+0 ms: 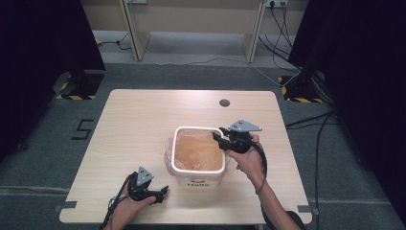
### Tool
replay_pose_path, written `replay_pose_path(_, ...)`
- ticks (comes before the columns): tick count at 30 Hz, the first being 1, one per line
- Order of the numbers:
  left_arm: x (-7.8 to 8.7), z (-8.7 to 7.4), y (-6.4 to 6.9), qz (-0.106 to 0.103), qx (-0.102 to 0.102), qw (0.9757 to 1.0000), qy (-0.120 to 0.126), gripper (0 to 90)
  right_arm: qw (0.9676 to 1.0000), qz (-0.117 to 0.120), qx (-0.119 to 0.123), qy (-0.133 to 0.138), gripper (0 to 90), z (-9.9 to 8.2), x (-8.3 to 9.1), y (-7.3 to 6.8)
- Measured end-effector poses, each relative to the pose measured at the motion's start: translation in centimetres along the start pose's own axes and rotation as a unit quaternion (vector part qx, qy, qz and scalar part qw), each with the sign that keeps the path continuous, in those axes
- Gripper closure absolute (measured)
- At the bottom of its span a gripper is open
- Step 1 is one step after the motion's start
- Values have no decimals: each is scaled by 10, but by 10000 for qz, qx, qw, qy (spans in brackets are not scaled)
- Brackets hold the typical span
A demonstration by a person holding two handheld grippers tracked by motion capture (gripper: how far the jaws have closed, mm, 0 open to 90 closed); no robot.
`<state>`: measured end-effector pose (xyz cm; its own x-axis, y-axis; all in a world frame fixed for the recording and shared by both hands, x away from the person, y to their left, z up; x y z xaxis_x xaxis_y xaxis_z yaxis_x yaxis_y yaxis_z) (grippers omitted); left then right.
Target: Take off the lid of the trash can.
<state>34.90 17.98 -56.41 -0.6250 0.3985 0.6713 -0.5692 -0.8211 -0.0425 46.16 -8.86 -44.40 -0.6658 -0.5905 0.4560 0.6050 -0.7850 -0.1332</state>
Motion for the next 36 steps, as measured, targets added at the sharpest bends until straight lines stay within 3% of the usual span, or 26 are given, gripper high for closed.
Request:
replay_pose_path(6,0,0,0,2,-5,10000,-3,99,9997,-105,44,207,685,1,1,-1)
replay_pose_path(18,0,0,0,0,-6,10000,-3,99,9983,-217,389,378,676,12,10,-4)
replay_pose_path(36,0,0,0,1,-9,10000,-4,99,9983,-156,315,466,692,23,24,6)
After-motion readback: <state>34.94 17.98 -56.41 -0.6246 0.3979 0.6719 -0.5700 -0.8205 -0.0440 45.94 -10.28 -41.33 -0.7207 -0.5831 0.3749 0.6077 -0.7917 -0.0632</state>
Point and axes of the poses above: each handheld gripper's, and its own axes: x roughly backward along the jaws, z roughly out of its top, y roughly to its right, the point moved 6 cm from there along -x, roughly forward along the jaws, and after that the axes turned 5 degrees about -x, right-handed, at the moved point
